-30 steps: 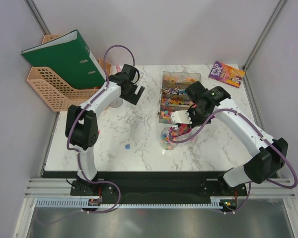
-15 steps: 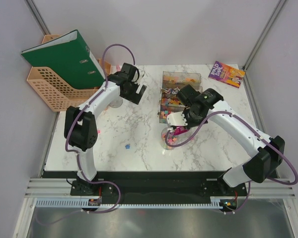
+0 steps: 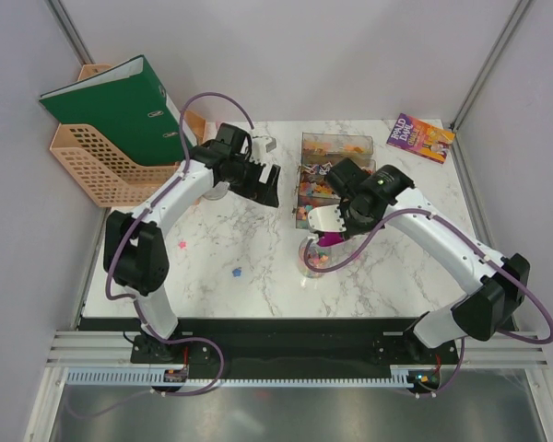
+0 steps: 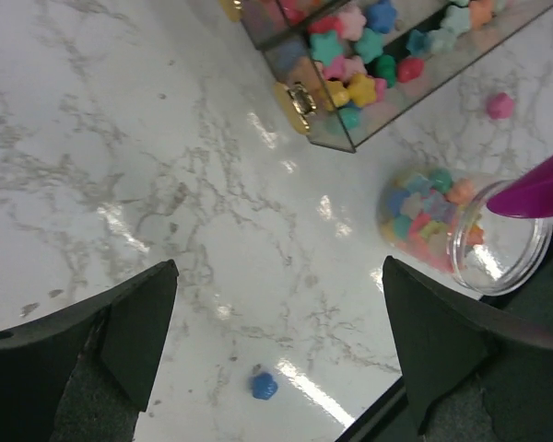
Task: Pack the candies
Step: Place the fake candies in the packing bottle, then adjust the spatula.
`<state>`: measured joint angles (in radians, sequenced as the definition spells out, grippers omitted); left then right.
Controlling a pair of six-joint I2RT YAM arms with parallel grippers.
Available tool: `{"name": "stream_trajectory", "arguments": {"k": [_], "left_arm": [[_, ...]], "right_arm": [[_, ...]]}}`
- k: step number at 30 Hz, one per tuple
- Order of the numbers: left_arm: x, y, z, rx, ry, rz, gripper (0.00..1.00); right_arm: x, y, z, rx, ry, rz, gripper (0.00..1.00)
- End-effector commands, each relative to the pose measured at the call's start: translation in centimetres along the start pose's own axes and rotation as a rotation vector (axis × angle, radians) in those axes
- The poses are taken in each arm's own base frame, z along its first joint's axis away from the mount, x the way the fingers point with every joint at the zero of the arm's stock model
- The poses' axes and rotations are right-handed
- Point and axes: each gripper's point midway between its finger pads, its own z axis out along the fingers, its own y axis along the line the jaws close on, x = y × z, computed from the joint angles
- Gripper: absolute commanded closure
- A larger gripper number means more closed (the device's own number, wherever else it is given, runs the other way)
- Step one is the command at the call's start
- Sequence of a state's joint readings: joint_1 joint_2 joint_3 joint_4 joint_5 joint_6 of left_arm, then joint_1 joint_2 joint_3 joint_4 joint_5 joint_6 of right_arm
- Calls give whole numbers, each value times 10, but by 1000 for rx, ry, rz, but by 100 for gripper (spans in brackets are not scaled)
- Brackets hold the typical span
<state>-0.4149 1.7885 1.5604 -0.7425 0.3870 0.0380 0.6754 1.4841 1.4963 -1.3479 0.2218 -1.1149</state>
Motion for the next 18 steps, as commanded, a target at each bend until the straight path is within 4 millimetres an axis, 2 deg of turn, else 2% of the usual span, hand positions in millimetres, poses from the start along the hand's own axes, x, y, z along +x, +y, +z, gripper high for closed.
{"name": "stream_trajectory", "arguments": {"k": [1, 2, 3, 4, 5, 6, 12, 16, 17, 18], "left_arm": [[-2, -48, -3, 261, -26, -83, 2], [-1, -54, -4, 298, -21, -85, 4], [-3, -59, -3, 339, -27, -97, 11], [-3, -70, -5, 409, -24, -104, 13], [-3, -75, -6, 445, -23, -112, 16], [-5, -83, -8, 500, -24, -109, 23], [-3, -93, -6, 588, -3, -154, 25], [-6, -93, -4, 629, -1, -175, 33], [-8, -91, -4, 639, -8, -185, 40], [-9, -92, -4, 649, -7, -187, 41]], "right_arm": [[-6, -18, -25, 116, -128, 170, 100], [-9, -16, -25, 104, -157, 202, 100], [-15, -24, -26, 127, -203, 241, 100], [-16, -26, -25, 130, -235, 309, 100], [-24, -25, -25, 112, -293, 329, 100], [-24, -32, -25, 139, -308, 357, 100], [-42, -32, -22, 124, -423, 393, 100], [-48, -34, -25, 119, -459, 388, 100], [-48, -34, -24, 115, -457, 390, 100], [-48, -34, -24, 115, -458, 386, 100]]}}
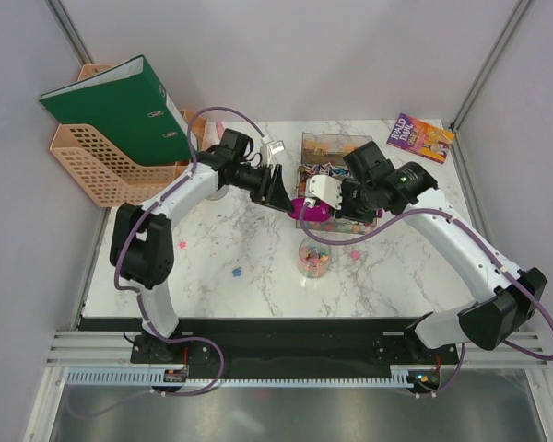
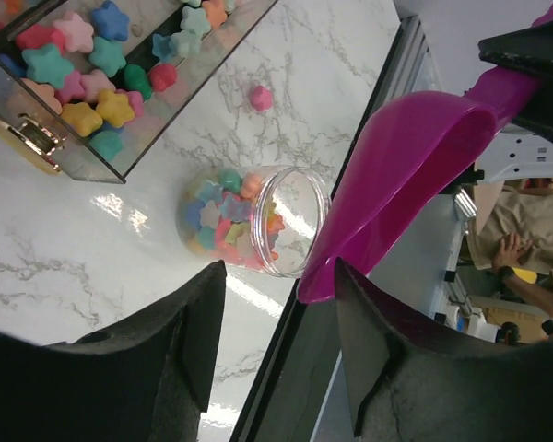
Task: Pack the candies
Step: Adjust the spatula.
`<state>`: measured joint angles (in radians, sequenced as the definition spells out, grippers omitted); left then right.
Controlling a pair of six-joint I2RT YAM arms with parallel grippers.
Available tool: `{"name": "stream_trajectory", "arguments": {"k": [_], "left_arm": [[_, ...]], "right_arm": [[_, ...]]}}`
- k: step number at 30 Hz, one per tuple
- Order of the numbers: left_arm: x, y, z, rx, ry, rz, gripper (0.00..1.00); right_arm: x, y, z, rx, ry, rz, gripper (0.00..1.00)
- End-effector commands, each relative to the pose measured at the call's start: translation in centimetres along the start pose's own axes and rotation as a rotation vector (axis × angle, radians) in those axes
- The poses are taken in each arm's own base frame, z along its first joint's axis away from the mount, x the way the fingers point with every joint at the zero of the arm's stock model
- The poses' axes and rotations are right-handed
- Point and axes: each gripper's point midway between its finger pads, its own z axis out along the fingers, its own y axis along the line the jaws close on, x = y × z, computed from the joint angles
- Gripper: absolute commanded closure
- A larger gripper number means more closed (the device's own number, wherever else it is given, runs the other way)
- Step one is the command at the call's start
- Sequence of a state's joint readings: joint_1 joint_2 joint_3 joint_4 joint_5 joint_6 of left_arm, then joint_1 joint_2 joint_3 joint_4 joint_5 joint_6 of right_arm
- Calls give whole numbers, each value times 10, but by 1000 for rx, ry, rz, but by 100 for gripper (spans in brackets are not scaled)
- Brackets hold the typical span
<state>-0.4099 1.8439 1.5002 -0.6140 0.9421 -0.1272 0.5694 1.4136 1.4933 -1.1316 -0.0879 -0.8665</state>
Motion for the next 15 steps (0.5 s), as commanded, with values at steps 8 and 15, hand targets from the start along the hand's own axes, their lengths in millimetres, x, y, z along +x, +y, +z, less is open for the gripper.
{"name": "stream_trajectory", "arguments": {"k": [8, 15], "left_arm": [[-9, -13, 1, 153, -15, -44, 65], [-3, -41, -10, 431, 12, -71, 98]], "right_arm": [[-17, -2, -1, 1, -87, 26, 100], [-12, 6, 9, -29, -75, 27, 100]]}}
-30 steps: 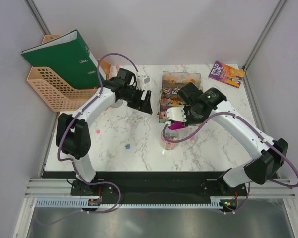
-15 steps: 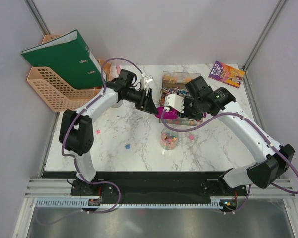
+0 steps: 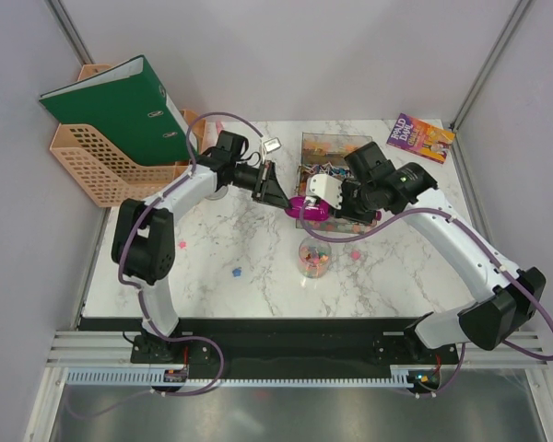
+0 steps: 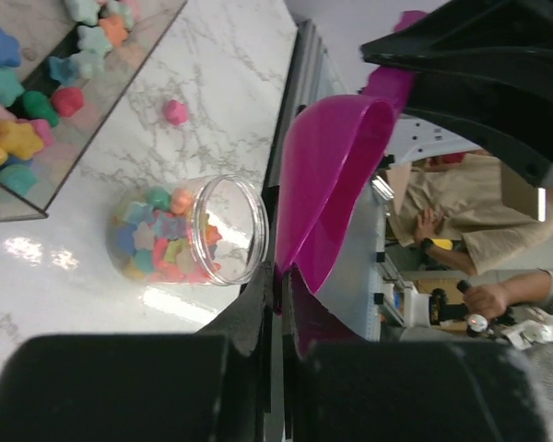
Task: Pack the candies
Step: Adjust the spatula.
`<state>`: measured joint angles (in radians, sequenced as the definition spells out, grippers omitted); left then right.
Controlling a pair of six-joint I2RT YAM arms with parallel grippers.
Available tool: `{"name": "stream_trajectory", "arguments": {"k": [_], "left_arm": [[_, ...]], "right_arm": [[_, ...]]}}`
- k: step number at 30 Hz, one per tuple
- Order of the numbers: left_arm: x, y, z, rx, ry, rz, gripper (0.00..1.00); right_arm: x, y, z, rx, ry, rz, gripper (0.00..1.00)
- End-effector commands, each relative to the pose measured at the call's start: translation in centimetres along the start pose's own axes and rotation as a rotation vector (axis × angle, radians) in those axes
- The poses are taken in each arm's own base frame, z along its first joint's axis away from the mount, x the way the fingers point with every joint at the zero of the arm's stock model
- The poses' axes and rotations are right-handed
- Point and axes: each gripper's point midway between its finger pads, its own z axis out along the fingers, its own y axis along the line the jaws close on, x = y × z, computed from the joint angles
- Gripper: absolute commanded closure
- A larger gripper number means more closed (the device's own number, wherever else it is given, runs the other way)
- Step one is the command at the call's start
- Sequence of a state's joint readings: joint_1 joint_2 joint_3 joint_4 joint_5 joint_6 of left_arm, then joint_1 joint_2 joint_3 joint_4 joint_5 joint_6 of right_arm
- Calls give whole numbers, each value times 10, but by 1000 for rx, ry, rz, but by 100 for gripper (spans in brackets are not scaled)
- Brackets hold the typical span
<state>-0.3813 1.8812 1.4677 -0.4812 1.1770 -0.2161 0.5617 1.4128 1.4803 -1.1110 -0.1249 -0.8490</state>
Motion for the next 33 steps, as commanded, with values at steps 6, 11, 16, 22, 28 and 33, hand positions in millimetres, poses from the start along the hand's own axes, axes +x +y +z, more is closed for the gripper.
{"name": "stream_trajectory", "arguments": {"k": [6, 11, 16, 22, 28, 33], "left_arm": [[23, -29, -12, 348, 67, -62, 98], [30, -26, -20, 397, 69, -81, 98], [33, -25, -21, 430, 79, -104, 98], [33, -24, -21, 432, 82, -117, 98], [32, -26, -22, 432, 82, -114, 98], [34, -29, -23, 431, 82, -108, 98]], "right_arm": [[-1, 14, 7, -20, -92, 41, 71], [-8, 24, -13, -16, -325, 33, 35], [-14, 49, -41, -76, -585, -8, 35], [-15, 50, -40, -134, -639, 67, 38], [-17, 42, -34, -161, -644, 75, 40], [-17, 37, -30, -183, -650, 86, 46]]}}
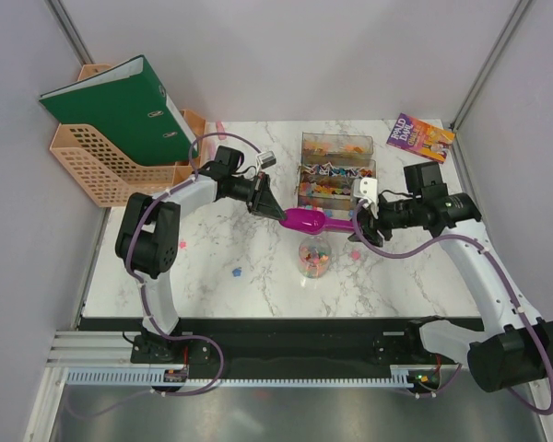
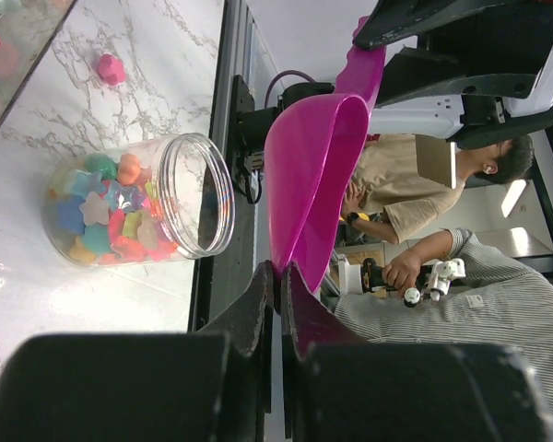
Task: Pack the candies
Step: Adjust the spatula.
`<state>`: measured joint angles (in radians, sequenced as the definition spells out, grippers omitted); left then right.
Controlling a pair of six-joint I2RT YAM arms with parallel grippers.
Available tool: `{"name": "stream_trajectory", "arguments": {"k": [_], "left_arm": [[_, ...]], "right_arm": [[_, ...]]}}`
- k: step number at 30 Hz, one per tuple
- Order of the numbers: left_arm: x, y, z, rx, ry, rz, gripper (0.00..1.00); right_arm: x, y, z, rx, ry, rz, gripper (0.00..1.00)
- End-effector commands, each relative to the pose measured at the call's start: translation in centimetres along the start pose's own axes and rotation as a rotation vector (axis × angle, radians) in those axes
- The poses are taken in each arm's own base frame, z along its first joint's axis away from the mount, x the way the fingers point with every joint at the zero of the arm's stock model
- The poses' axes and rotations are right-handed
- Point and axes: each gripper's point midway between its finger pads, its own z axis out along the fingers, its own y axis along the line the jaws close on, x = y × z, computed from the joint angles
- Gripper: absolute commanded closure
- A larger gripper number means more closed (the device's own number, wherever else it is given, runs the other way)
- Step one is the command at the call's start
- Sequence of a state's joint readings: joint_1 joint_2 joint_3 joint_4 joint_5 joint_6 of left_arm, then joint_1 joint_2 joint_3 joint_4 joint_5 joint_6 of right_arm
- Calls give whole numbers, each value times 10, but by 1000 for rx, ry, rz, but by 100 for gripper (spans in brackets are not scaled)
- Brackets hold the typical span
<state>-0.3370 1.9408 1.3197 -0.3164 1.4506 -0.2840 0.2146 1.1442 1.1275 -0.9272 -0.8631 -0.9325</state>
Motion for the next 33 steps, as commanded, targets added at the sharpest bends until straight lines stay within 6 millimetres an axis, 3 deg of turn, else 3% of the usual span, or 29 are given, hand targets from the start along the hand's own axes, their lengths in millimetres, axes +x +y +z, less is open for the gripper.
{"name": "stream_trajectory", "arguments": {"k": [1, 4, 22, 28, 30, 31, 33], "left_arm": [[8, -38, -7, 185, 56, 5, 98], [8, -37, -7, 185, 56, 4, 98], [6, -35, -7, 192, 57, -3, 98], [4, -30, -6, 183, 55, -10, 98], [2, -26, -5, 164, 48, -13, 93], [0, -19, -4, 129, 36, -15, 80], [-8, -9, -6, 67, 7, 5, 63]], "right_arm": [[-20, -2, 0, -37, -78, -38, 46], [-20, -3, 0, -42, -80, -29, 52], [-15, -11, 9, -56, -74, 11, 54], [-17, -14, 10, -59, -75, 32, 78], [-22, -18, 7, -44, -74, 37, 89], [-28, -23, 4, -29, -75, 29, 97], [-33, -34, 0, 10, -58, 29, 100]]}}
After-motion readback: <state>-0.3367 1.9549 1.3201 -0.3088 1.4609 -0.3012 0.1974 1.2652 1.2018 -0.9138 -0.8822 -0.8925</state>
